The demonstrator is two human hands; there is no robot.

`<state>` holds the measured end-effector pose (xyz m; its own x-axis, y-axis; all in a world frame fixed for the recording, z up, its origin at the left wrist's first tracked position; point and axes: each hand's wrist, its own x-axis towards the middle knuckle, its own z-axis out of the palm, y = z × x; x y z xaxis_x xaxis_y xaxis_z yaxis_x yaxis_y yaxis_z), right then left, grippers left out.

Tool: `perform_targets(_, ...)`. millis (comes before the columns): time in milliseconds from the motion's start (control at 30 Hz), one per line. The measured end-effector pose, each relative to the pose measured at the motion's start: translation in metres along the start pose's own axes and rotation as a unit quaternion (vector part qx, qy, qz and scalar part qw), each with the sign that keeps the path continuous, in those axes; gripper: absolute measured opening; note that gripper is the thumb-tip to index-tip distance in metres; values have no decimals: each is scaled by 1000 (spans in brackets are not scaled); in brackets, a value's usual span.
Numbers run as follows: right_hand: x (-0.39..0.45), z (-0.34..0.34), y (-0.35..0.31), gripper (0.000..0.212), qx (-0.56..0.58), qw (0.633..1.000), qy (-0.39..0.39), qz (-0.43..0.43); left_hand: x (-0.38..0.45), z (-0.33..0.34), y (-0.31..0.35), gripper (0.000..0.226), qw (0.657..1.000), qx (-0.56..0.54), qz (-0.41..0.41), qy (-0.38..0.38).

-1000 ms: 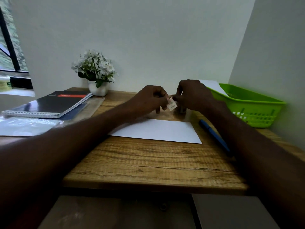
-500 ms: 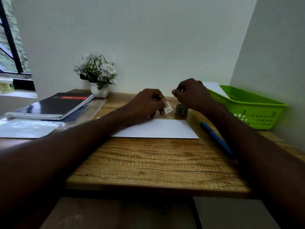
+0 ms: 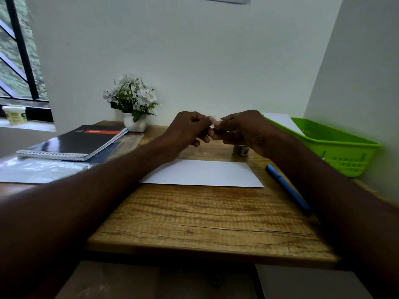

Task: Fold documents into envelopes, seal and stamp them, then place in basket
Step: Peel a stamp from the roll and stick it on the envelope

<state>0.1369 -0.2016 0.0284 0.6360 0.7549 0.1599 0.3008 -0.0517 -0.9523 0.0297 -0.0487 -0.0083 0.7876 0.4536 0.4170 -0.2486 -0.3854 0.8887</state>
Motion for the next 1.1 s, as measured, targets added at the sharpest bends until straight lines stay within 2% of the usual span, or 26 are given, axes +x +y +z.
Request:
perform_targets(200,3,4,0,26,49,999,-11,17,2,-4,0,22,998,-38,-10,43)
perform_targets(267,4,4,0,27,56,998,-3,16,2,-6,3,31,995,-84,-40,28)
perform_targets(333,5,4,1,27,53,998,5,17,1,-6,4,38,996,-73,-50,9)
perform_targets(467,3,4,0,33,24,1000,-7,14,-3,-4,1,29,1000,-12,-22,-1)
perform_targets(667,2,7,-2,40,40,999,24,-6,-4,-7,7,24,996,-50,-69,41)
perform_targets(867,3,8,-3,39,53,998,24,-8,-4,-3,15,10,992,-57,-49,100)
perform_targets(1100,-1,10,-3,37,52,998,34,-18,-2,-6,15,26,992,-35,-62,102)
